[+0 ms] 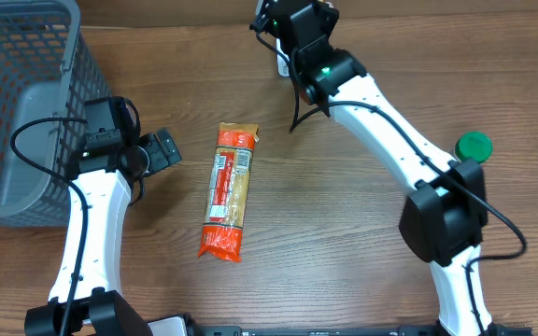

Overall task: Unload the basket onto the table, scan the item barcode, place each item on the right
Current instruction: 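Hold the orange snack pack in front of the white scanner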

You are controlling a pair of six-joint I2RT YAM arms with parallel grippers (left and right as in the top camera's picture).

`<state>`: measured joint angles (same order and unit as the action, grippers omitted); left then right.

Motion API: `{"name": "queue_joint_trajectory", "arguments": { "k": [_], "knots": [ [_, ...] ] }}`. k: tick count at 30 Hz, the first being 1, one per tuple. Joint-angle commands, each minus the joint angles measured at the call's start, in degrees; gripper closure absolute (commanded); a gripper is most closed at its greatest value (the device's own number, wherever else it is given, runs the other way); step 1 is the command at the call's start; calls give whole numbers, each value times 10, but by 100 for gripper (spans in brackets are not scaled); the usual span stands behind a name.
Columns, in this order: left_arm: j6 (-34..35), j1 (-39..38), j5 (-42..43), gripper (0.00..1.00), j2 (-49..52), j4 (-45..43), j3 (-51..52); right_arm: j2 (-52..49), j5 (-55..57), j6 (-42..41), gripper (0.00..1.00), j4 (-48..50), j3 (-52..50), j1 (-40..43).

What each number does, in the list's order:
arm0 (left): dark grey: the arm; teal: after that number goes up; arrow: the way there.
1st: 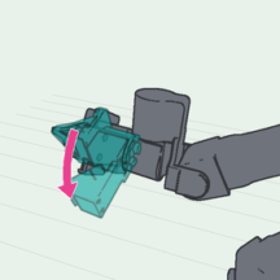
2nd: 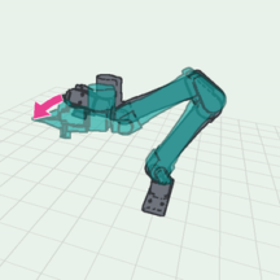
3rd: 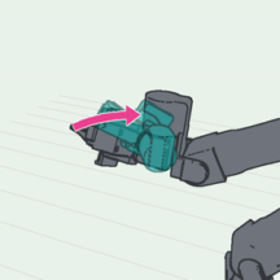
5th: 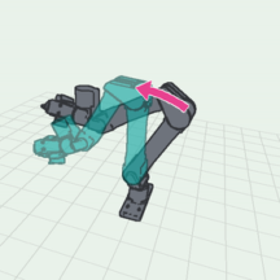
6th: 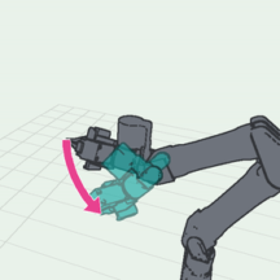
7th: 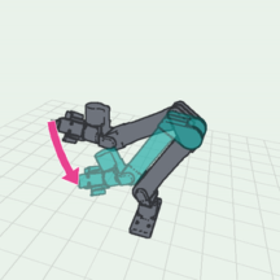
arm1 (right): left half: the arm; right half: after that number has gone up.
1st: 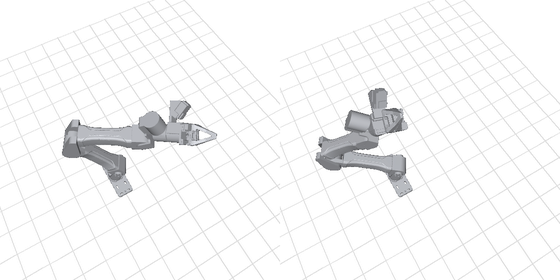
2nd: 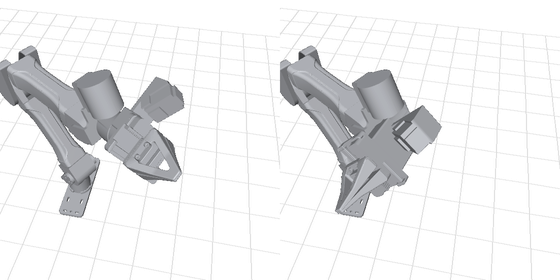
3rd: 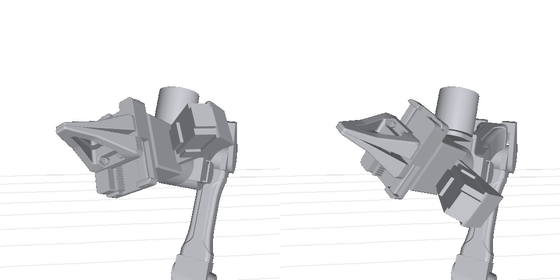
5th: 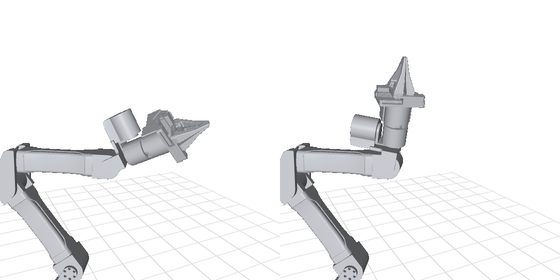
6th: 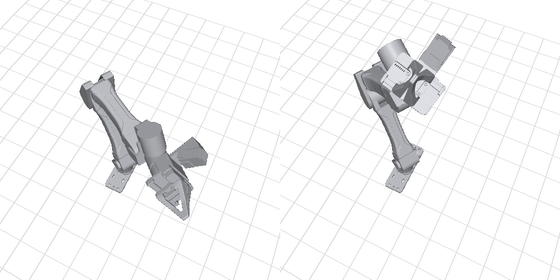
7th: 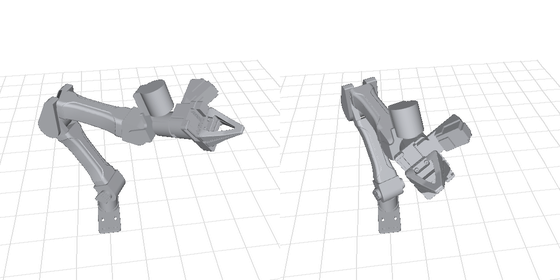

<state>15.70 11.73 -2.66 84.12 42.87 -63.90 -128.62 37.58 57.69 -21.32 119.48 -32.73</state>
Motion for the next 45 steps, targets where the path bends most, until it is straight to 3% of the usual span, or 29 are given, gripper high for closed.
{"name": "queue_joint_trajectory", "arguments": {
  "k": [1,17,38,45],
  "knots": [
    [-9,-1,-5,0,-10,0,-3,-37,42,57,97,34,8,2],
    [-9,-1,-5,0,-10,0,-3,-113,35,35,97,227,7,2],
    [-9,-1,-5,0,-10,0,-3,-171,2,33,97,247,6,2],
    [-9,-1,-5,0,-10,0,-3,-160,49,-23,97,248,6,-11]
  ]
}}
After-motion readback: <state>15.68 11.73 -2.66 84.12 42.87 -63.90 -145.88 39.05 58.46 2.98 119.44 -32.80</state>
